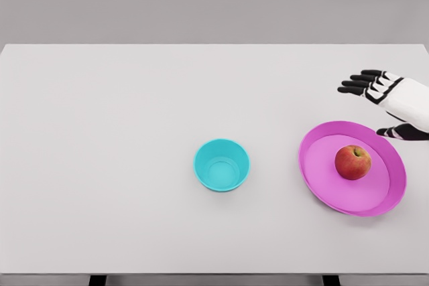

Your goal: Put the apple from the pink plate into the blue bowl with your right arm

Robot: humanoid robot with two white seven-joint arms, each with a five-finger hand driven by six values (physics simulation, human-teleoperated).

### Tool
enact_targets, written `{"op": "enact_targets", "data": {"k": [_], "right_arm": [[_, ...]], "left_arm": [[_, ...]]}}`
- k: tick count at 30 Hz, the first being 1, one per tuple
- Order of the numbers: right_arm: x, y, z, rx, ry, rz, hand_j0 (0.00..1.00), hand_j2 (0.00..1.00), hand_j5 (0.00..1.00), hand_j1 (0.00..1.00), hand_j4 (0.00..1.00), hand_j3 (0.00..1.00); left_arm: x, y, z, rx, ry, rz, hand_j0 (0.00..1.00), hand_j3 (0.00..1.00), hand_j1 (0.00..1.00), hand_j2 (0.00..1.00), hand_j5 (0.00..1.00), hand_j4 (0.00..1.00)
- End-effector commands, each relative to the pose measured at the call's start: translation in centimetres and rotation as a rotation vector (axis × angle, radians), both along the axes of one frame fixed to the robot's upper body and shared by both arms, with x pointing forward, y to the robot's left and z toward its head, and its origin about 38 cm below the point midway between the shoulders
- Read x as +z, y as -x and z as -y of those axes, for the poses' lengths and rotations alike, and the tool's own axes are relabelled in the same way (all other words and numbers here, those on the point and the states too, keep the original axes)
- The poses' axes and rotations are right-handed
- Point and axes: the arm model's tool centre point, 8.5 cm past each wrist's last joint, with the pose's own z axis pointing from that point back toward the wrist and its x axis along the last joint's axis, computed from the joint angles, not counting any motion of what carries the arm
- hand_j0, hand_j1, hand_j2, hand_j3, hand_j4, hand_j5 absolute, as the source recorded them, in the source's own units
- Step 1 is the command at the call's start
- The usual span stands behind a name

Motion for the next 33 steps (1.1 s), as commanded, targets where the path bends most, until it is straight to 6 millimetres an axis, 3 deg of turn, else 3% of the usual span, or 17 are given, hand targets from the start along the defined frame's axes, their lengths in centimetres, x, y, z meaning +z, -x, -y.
{"op": "enact_targets", "data": {"k": [1,5,9,14,17,24,33], "right_arm": [[-0.1,0.0,0.0,-0.001,-0.005,-0.005,1.00,1.00,1.00,1.00,1.00,1.00],[-0.7,0.1,0.7,-0.016,0.005,-0.031,1.00,1.00,1.00,1.00,1.00,1.00],[-3.7,1.6,2.0,-0.045,0.032,-0.129,1.00,1.00,1.00,1.00,1.00,1.00],[-1.3,1.6,3.4,-0.024,0.208,-0.172,1.00,1.00,1.00,1.00,1.00,1.00],[-1.8,2.2,2.8,0.015,0.328,-0.275,1.00,1.00,1.00,1.00,1.00,1.00],[-4.5,2.8,2.6,0.026,0.335,-0.366,1.00,1.00,1.00,1.00,1.00,1.00],[-3.2,1.6,2.0,0.028,0.319,-0.312,1.00,1.00,1.00,1.00,1.00,1.00]], "left_arm": [[0.0,0.0,0.0,0.000,0.000,0.000,1.00,1.00,1.00,1.00,1.00,1.00],[0.0,0.0,0.0,0.000,0.000,0.000,1.00,1.00,1.00,1.00,1.00,1.00],[0.0,0.0,0.0,0.000,0.000,0.000,1.00,1.00,1.00,1.00,1.00,1.00],[0.0,0.0,0.0,0.000,0.000,0.000,1.00,1.00,1.00,1.00,1.00,1.00],[0.0,0.0,0.0,0.000,0.000,0.000,1.00,1.00,1.00,1.00,1.00,1.00],[0.0,0.0,0.0,0.000,0.000,0.000,1.00,1.00,1.00,1.00,1.00,1.00],[0.0,0.0,0.0,0.000,0.000,0.000,1.00,1.00,1.00,1.00,1.00,1.00]]}}
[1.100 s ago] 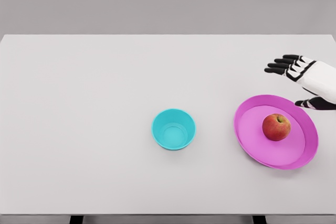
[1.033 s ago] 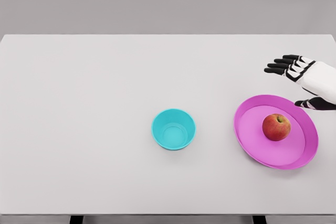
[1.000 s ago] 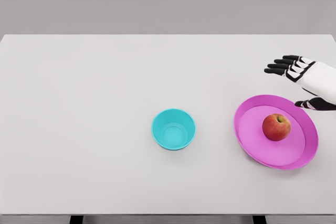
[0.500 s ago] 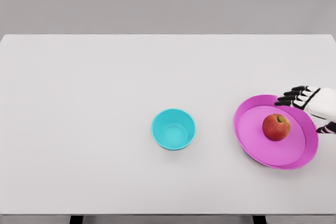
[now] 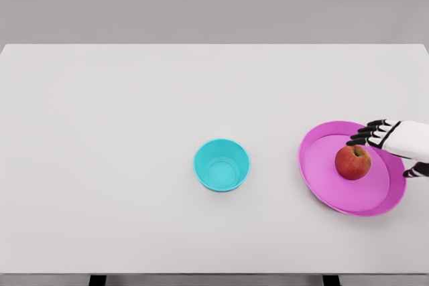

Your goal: Put the apple from the pink plate into the blue bowl with your right arm

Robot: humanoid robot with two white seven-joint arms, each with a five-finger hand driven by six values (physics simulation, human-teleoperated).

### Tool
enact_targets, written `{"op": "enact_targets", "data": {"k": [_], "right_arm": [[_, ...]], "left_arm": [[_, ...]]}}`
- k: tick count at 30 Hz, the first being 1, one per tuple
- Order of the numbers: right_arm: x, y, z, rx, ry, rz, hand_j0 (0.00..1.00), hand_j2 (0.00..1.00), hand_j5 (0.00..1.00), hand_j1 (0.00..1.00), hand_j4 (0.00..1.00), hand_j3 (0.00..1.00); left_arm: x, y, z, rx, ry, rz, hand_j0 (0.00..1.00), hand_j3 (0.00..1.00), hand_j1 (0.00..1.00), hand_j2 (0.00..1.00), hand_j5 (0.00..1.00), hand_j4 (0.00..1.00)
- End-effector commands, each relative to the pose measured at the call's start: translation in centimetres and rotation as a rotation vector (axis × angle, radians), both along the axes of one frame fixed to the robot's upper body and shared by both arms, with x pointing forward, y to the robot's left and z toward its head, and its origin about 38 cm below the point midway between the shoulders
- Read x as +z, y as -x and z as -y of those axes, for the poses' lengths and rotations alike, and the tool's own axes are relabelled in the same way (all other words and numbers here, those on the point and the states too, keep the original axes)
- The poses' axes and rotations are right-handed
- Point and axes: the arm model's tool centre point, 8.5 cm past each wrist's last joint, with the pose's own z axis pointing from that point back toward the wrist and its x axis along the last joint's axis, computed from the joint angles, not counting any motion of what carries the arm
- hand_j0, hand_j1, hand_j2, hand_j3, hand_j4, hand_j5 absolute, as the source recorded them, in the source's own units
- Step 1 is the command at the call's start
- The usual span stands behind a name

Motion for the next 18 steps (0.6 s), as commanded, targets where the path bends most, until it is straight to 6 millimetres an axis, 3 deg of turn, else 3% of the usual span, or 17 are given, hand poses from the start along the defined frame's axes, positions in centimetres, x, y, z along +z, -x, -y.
{"op": "enact_targets", "data": {"k": [1,5,18], "right_arm": [[-0.6,0.1,-0.3,0.002,-0.013,-0.013,1.00,1.00,1.00,1.00,1.00,1.00],[-1.8,-0.4,-1.9,0.042,-0.021,-0.043,1.00,1.00,1.00,1.00,1.00,1.00],[-2.9,-1.0,-2.6,0.050,-0.030,-0.060,1.00,1.00,1.00,1.00,1.00,1.00]], "left_arm": [[0.0,0.0,0.0,0.000,0.000,0.000,1.00,1.00,1.00,1.00,1.00,1.00],[0.0,0.0,0.0,0.000,0.000,0.000,1.00,1.00,1.00,1.00,1.00,1.00],[0.0,0.0,0.0,0.000,0.000,0.000,1.00,1.00,1.00,1.00,1.00,1.00]]}}
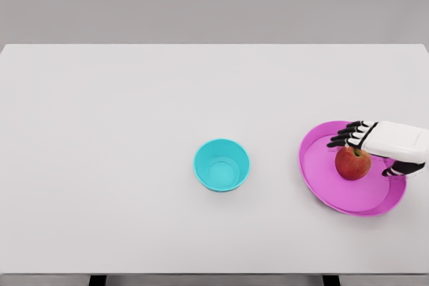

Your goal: Put the apple from the pink plate into the blue bowl with your right arm

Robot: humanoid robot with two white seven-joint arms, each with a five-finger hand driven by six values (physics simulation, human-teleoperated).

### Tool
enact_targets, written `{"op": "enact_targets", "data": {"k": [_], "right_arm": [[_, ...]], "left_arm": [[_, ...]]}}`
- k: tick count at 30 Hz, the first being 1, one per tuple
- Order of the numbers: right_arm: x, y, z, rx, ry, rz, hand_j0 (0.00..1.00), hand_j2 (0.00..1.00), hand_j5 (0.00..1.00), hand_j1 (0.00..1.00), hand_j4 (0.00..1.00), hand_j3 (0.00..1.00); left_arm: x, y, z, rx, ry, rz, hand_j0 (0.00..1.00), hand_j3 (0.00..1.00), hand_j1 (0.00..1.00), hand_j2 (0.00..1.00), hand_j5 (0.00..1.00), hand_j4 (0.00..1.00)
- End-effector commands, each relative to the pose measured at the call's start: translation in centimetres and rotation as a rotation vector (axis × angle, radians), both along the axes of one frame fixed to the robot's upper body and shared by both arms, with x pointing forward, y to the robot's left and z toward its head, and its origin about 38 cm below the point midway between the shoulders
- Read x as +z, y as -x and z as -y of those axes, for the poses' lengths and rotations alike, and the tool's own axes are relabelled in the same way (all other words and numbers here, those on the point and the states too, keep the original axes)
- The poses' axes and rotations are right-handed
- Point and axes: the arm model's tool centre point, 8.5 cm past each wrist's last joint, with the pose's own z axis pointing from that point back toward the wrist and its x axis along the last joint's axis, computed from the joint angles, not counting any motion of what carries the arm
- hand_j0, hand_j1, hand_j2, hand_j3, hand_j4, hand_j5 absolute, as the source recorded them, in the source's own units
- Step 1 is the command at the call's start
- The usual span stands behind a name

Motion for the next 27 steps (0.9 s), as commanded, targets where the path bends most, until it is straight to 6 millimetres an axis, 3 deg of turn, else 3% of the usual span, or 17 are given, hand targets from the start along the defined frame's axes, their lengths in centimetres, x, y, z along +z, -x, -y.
{"op": "enact_targets", "data": {"k": [1,5,22,24,27], "right_arm": [[-1.8,0.3,-0.2,-0.003,-0.006,-0.049,1.00,1.00,1.00,1.00,1.00,1.00],[-2.5,-0.4,-0.9,0.009,-0.010,-0.063,1.00,1.00,1.00,1.00,1.00,1.00],[-3.4,-0.6,0.1,-0.023,-0.002,-0.086,1.00,1.00,1.00,1.00,1.00,1.00],[-3.3,-0.6,-0.1,-0.019,-0.002,-0.085,0.85,0.85,0.85,0.85,0.85,0.85],[-3.5,-0.4,-0.2,-0.013,0.000,-0.091,0.82,0.82,0.82,0.82,0.82,0.82]], "left_arm": [[0.0,0.0,0.0,0.000,0.000,0.000,1.00,1.00,1.00,1.00,1.00,1.00],[0.0,0.0,0.0,0.000,0.000,0.000,1.00,1.00,1.00,1.00,1.00,1.00],[0.0,0.0,0.0,0.000,0.000,0.000,1.00,1.00,1.00,1.00,1.00,1.00],[0.0,0.0,0.0,0.000,0.000,0.000,1.00,1.00,1.00,1.00,1.00,1.00],[0.0,0.0,0.0,0.000,0.000,0.000,1.00,1.00,1.00,1.00,1.00,1.00]]}}
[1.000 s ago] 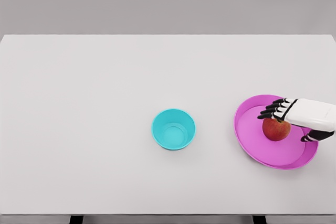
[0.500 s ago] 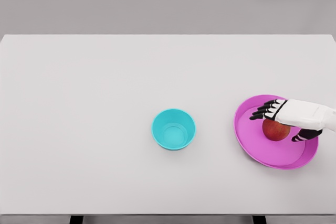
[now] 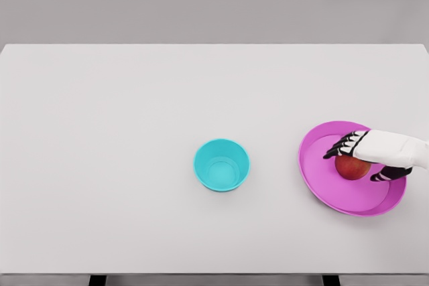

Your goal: Put the apple from the pink plate into the blue bowl with your right arm

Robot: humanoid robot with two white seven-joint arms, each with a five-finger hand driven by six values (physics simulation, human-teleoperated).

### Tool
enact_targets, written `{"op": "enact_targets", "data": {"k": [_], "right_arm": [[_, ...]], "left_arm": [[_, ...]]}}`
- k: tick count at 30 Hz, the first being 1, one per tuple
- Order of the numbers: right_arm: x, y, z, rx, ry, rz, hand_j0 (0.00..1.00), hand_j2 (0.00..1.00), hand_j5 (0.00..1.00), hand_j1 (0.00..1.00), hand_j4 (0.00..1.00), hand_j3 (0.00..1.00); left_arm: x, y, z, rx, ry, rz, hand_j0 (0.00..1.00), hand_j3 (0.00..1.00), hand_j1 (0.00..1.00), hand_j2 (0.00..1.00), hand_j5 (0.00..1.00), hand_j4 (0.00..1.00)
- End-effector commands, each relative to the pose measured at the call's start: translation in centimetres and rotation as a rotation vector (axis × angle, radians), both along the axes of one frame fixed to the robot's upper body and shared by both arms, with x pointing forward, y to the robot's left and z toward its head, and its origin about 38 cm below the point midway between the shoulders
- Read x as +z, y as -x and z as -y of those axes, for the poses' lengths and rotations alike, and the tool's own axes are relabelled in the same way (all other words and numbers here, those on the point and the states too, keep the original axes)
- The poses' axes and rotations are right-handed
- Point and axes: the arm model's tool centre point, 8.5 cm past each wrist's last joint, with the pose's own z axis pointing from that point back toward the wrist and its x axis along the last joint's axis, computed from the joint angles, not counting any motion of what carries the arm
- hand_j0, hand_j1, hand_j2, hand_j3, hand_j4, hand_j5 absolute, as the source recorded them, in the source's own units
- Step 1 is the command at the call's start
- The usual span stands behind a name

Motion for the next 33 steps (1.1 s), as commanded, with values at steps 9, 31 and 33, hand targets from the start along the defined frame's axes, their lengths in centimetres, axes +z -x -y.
{"op": "enact_targets", "data": {"k": [9,31,33], "right_arm": [[0.0,0.0,-0.1,0.002,-0.002,-0.003,0.61,0.61,0.61,0.61,0.61,0.61],[3.2,-1.5,-0.7,0.021,-0.006,0.077,0.57,0.57,0.57,0.57,0.57,0.57],[3.9,-1.6,-1.4,0.043,-0.012,0.095,0.57,0.57,0.57,0.57,0.57,0.57]], "left_arm": [[0.0,0.0,0.0,0.000,0.000,0.000,1.00,1.00,1.00,1.00,1.00,1.00],[0.0,0.0,0.0,0.000,0.000,0.000,1.00,1.00,1.00,1.00,1.00,1.00],[0.0,0.0,0.0,0.000,0.000,0.000,1.00,1.00,1.00,1.00,1.00,1.00]]}}
